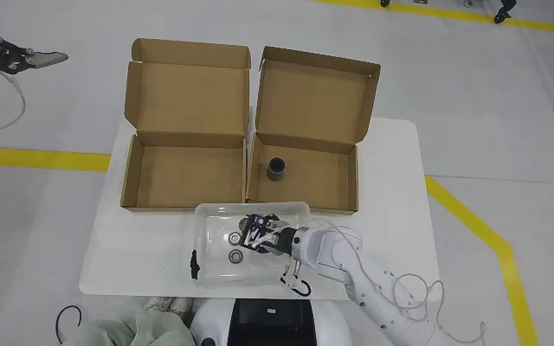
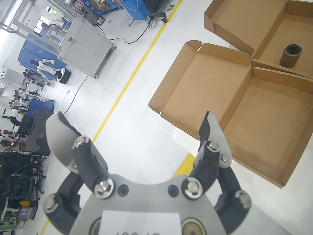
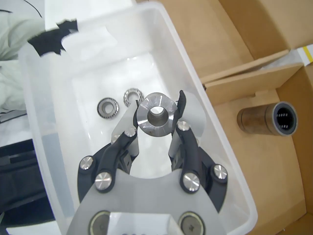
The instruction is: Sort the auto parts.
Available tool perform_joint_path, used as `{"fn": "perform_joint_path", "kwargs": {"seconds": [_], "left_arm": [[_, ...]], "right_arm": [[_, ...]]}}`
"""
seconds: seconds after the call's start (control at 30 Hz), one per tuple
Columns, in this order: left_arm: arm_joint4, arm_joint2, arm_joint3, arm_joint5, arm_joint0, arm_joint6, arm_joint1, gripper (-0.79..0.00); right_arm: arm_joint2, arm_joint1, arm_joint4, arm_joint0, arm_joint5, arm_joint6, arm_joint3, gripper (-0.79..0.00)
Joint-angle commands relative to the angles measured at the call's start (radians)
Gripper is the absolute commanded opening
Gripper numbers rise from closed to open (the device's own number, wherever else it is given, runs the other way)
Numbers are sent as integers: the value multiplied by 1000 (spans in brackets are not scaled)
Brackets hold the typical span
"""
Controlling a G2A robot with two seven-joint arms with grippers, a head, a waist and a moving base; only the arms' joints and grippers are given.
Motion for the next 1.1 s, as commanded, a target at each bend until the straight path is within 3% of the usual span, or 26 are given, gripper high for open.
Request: {"fn": "perform_joint_path", "kwargs": {"seconds": [0.0, 0.43, 0.9, 1.07], "left_arm": [[0, 0, 0, 0, 0, 0, 0, 0], [0, 0, 0, 0, 0, 0, 0, 0], [0, 0, 0, 0, 0, 0, 0, 0], [0, 0, 0, 0, 0, 0, 0, 0]], "right_arm": [[-12, -7, 15, 26, -9, -50, 22, -785], [23, -35, 137, 152, -30, -367, 83, -785], [164, -18, 160, 160, -40, -462, -56, -785], [216, -10, 151, 145, -7, -444, -132, -785]]}}
